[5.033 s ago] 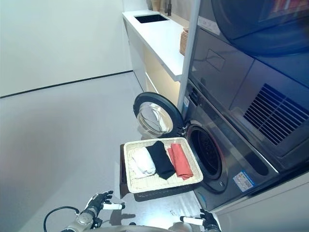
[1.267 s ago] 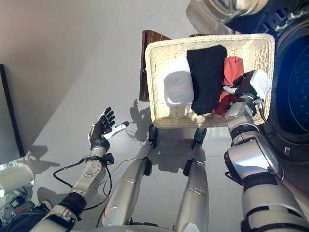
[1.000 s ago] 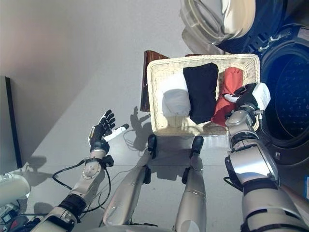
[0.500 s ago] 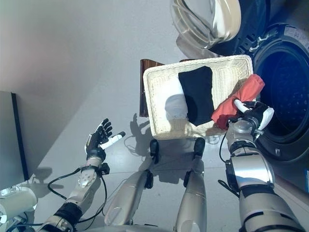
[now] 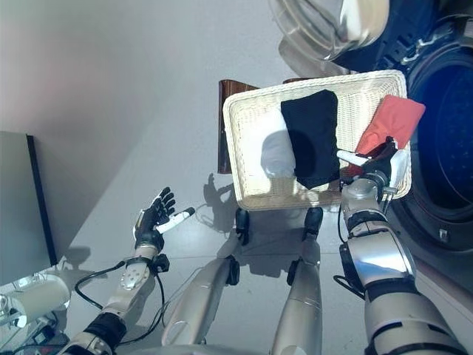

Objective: Pick up the clothes and place them into the washing machine

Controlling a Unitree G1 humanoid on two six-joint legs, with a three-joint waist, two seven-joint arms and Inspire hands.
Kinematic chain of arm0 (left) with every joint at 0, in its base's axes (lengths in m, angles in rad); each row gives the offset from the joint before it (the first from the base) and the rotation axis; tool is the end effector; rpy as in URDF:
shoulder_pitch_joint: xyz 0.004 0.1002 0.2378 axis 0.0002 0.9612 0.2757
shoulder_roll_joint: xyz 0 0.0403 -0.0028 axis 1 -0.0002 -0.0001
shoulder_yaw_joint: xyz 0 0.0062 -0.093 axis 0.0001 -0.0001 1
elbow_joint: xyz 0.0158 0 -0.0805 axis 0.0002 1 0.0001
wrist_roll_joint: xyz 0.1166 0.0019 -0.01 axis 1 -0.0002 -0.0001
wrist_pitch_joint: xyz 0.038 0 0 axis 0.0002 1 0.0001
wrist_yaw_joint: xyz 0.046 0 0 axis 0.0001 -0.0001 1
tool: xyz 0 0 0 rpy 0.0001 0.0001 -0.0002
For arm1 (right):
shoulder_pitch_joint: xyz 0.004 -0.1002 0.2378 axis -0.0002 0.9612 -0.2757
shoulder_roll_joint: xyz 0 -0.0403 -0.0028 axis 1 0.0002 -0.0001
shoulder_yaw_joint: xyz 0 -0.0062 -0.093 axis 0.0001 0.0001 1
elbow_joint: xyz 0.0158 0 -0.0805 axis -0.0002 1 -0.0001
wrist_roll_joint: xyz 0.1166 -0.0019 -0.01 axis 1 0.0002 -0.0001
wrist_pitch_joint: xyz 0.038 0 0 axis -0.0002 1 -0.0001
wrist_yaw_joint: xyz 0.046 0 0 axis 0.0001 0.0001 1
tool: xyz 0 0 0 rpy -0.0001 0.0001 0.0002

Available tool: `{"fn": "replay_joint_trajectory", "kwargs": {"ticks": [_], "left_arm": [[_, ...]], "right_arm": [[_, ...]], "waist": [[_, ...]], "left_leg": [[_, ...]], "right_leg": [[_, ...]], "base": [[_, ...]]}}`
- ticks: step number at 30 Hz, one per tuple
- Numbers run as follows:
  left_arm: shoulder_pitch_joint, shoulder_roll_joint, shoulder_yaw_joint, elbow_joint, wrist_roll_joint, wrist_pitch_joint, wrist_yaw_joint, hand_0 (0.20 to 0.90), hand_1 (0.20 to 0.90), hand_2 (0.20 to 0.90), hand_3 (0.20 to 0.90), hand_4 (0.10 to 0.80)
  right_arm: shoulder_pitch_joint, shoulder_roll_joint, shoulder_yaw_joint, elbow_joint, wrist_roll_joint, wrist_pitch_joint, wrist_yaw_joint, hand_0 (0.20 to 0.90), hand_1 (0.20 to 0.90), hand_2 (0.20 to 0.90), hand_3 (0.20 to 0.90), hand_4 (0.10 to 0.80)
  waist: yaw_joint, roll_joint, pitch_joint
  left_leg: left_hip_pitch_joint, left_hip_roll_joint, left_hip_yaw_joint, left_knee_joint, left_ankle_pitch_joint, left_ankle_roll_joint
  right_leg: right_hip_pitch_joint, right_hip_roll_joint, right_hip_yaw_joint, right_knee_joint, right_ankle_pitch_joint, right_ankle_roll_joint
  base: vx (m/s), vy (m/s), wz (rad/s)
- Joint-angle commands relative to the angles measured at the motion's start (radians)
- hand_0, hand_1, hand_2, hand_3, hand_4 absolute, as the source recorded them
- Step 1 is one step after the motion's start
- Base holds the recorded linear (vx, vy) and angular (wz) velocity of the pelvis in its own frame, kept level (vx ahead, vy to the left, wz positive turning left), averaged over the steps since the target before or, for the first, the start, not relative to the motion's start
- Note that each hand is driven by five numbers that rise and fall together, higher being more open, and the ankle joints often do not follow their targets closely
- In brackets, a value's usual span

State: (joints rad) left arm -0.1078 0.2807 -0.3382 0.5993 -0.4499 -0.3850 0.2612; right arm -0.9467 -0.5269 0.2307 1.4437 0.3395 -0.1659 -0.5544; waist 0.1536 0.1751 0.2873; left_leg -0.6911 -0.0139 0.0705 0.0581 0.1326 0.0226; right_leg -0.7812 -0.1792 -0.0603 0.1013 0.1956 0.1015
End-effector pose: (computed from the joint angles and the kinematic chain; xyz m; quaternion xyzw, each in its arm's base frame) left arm 0.2093 0.1690 -0.0270 -0.0218 0.0957 0.0735 0.9925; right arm 0.3301 -0.2777 0.0936 -0.1681 0.0999 -0.3967 0.8969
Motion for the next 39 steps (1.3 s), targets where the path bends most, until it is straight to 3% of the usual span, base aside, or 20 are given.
{"fn": "replay_joint_trajectory", "kwargs": {"ticks": [1, 10, 13, 14, 15, 16, 22, 36, 37, 38, 39], "left_arm": [[-0.004, 0.054, 0.025, -0.061, -0.021, -0.052, 0.033, 0.9, 0.9, 0.9, 0.9, 0.8], [-0.031, 0.069, 0.027, -0.091, 0.013, -0.059, 0.115, 0.9, 0.9, 0.9, 0.9, 0.8], [-0.032, 0.075, 0.02, -0.115, 0.02, -0.064, 0.128, 0.9, 0.9, 0.9, 0.9, 0.8], [-0.029, 0.076, 0.021, -0.125, 0.019, -0.064, 0.129, 0.9, 0.9, 0.9, 0.9, 0.8], [-0.027, 0.076, 0.021, -0.131, 0.017, -0.066, 0.127, 0.9, 0.9, 0.9, 0.9, 0.8], [-0.027, 0.076, 0.021, -0.131, 0.017, -0.066, 0.126, 0.9, 0.9, 0.9, 0.9, 0.8], [-0.055, 0.073, 0.023, -0.074, -0.01, -0.085, 0.139, 0.9, 0.9, 0.9, 0.9, 0.8], [-0.042, 0.063, 0.051, -0.033, -0.025, -0.111, 0.093, 0.9, 0.9, 0.9, 0.9, 0.8], [-0.042, 0.062, 0.051, -0.032, -0.027, -0.11, 0.088, 0.9, 0.9, 0.9, 0.9, 0.8], [-0.043, 0.06, 0.05, -0.024, -0.02, -0.109, 0.083, 0.9, 0.9, 0.9, 0.9, 0.8], [-0.044, 0.053, 0.052, -0.015, -0.022, -0.109, 0.077, 0.9, 0.9, 0.9, 0.9, 0.8]], "right_arm": [[-0.086, -0.05, 0.076, 0.001, -0.053, -0.004, -0.074, 0.9, 0.9, 0.9, 0.9, 0.8], [-0.184, -0.052, 0.267, 0.046, -0.382, 0.153, -0.206, 0.9, 0.9, 0.9, 0.9, 0.8], [-0.2, -0.069, 0.299, 0.065, -0.435, 0.187, -0.179, 0.9, 0.9, 0.9, 0.9, 0.8], [-0.205, -0.073, 0.295, 0.066, -0.425, 0.178, -0.168, 0.576, 0.576, 0.576, 0.576, 0.569], [-0.204, -0.078, 0.289, 0.062, -0.413, 0.168, -0.157, 0.507, 0.507, 0.507, 0.507, 0.52], [-0.204, -0.078, 0.289, 0.062, -0.413, 0.168, -0.157, 0.2, 0.2, 0.2, 0.2, 0.3], [-0.21, -0.049, 0.235, -0.043, -0.26, 0.066, -0.128, 0.2, 0.2, 0.2, 0.2, 0.3], [-0.058, 0.018, 0.223, -0.244, -0.163, -0.068, -0.024, 0.2, 0.2, 0.2, 0.2, 0.3], [-0.046, 0.016, 0.221, -0.246, -0.159, -0.072, -0.014, 0.291, 0.291, 0.291, 0.291, 0.365], [-0.034, 0.019, 0.218, -0.248, -0.152, -0.075, -0.004, 0.447, 0.447, 0.447, 0.447, 0.476], [-0.018, 0.023, 0.208, -0.244, -0.134, -0.081, 0.019, 0.488, 0.488, 0.488, 0.488, 0.506]], "waist": [[0.003, 0.021, 0.033], [-0.006, 0.042, 0.091], [-0.009, 0.051, 0.105], [-0.008, 0.053, 0.108], [-0.007, 0.054, 0.11], [-0.007, 0.054, 0.109], [-0.022, 0.048, 0.129], [-0.034, 0.018, 0.095], [-0.034, 0.015, 0.093], [-0.033, 0.012, 0.09], [-0.032, 0.008, 0.085]], "left_leg": [[-0.095, 0.005, -0.033, 0.087, -0.06, -0.082], [-0.193, -0.005, -0.02, 0.121, -0.067, -0.076], [-0.222, -0.01, -0.018, 0.138, -0.07, -0.074], [-0.228, -0.012, -0.017, 0.141, -0.07, -0.073], [-0.233, -0.014, -0.015, 0.145, -0.071, -0.073], [-0.233, -0.014, -0.014, 0.145, -0.071, -0.073], [-0.24, -0.01, -0.002, 0.148, -0.072, -0.073], [-0.193, -0.001, -0.005, 0.128, -0.064, -0.081], [-0.189, 0.0, -0.007, 0.127, -0.063, -0.082], [-0.182, 0.002, -0.009, 0.124, -0.062, -0.082], [-0.172, 0.004, -0.011, 0.122, -0.061, -0.083]], "right_leg": [[-0.008, 0.027, -0.009, 0.043, -0.078, -0.027], [-0.134, 0.019, 0.013, 0.102, -0.08, -0.03], [-0.166, 0.019, 0.024, 0.122, -0.08, -0.033], [-0.174, 0.02, 0.027, 0.126, -0.081, -0.033], [-0.178, 0.018, 0.03, 0.127, -0.081, -0.034], [-0.179, 0.018, 0.03, 0.128, -0.081, -0.034], [-0.193, 0.023, 0.041, 0.125, -0.07, -0.032], [-0.127, 0.031, 0.027, 0.073, -0.051, -0.029], [-0.12, 0.03, 0.025, 0.069, -0.05, -0.028], [-0.111, 0.03, 0.022, 0.064, -0.049, -0.028], [-0.098, 0.029, 0.017, 0.057, -0.049, -0.028]], "base": [[-0.014, 0.023, 0.1], [-0.031, 0.048, 0.05], [-0.025, 0.044, -0.04], [-0.027, 0.042, 0.0], [0.0, 0.0, 0.0], [-0.017, 0.026, -0.06], [-0.007, 0.01, -0.04], [-0.004, -0.033, -0.05], [-0.005, -0.04, -0.02], [-0.008, -0.063, 0.0], [-0.003, -0.045, 0.03]]}}
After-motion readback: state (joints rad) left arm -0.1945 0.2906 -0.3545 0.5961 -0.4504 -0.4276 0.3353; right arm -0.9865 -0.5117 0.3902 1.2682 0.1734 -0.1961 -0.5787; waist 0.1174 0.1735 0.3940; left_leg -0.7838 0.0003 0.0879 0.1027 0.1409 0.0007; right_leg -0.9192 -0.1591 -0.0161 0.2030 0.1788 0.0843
